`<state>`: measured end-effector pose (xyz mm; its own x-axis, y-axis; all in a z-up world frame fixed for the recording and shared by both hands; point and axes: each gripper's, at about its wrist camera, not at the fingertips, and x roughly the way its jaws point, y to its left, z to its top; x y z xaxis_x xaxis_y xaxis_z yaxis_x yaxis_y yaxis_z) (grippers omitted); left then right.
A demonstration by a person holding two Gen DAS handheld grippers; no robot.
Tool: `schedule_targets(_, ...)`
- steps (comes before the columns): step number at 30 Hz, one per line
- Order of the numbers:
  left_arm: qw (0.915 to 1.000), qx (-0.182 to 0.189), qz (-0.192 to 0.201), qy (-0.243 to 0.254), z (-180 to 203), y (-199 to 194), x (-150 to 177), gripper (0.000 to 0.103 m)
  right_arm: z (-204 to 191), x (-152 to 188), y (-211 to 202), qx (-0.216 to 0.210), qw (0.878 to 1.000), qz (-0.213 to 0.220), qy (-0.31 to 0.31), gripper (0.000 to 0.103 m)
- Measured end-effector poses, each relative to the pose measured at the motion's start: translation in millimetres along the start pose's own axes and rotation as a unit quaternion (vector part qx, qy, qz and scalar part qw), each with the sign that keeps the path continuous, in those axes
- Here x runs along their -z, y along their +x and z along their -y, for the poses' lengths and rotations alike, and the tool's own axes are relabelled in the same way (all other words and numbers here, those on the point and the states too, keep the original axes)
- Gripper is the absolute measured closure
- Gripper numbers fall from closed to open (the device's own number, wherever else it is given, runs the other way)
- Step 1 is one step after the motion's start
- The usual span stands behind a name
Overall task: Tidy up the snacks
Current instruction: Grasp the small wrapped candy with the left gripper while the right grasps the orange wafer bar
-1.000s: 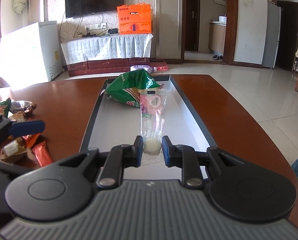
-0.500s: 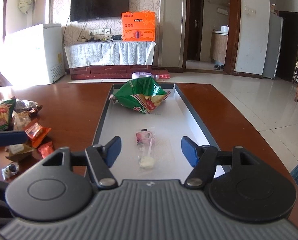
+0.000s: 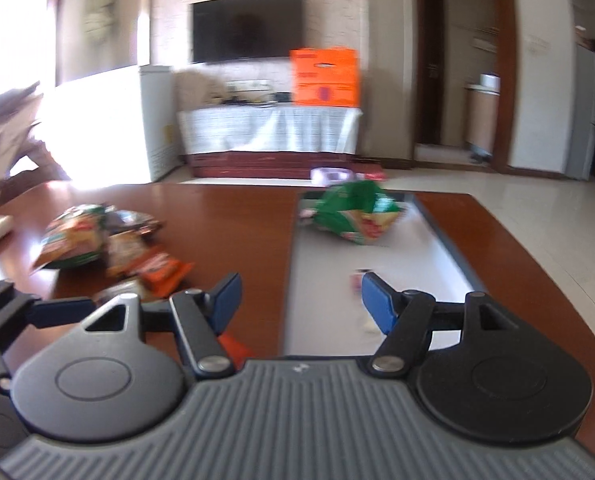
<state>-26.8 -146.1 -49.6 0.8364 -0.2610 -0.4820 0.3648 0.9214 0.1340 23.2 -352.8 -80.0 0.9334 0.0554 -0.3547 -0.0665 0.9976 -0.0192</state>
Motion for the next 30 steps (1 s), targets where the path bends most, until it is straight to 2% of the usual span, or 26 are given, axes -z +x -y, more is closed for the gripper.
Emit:
schedule_targets(3, 0.9997, -0.021, -0.008, 0.010, -9.2, 2.3, 13.0, 0.014, -9.0, -0.1, 2.4, -0.034, 0.999, -0.004, -0.010, 0.035)
schedule_targets(7, 0.9994, -0.026, -0.023, 0.005, -27.6, 12.9, 21.8, 0.016, -20.5, -0.2, 9.0, -0.074, 0.997, -0.016, -0.024, 0.035)
schedule_targets(13, 0.9977, 0.005, -0.049, -0.048, -51.1, 38.6, 19.1, 0.032, -35.9, 4.3, 16.2, -0.094, 0.993, -0.035, -0.058, 0.035)
schedule_targets(16, 0.9965, 0.015, -0.054, -0.062, -56.4, 47.6, 16.7, 0.035, -36.0, 4.8, 17.2, -0.097, 0.993, -0.040, -0.059, 0.035)
schedule_targets(18, 0.9958, 0.021, -0.055, -0.070, -59.4, 52.3, 15.2, 0.040, -36.8, 6.2, 18.7, -0.096, 0.992, -0.043, -0.062, 0.035)
schedule_targets(22, 0.9959, 0.027, -0.050, -0.070, -61.2, 50.7, 16.5, 0.084, -41.1, 7.6, 22.8, -0.093, 0.991, -0.050, -0.078, 0.035)
schedule_targets(26, 0.9943, 0.029, -0.051, -0.089, -65.3, 48.5, 18.8, 0.086, -49.6, 6.8, 31.6, -0.094, 0.989, -0.060, -0.096, 0.036)
schedule_targets(30, 0.9925, 0.008, -0.057, -0.108, -74.5, 48.3, 20.3, 0.086, -62.0, 4.6, 50.3, -0.079, 0.986, -0.083, -0.121, 0.036)
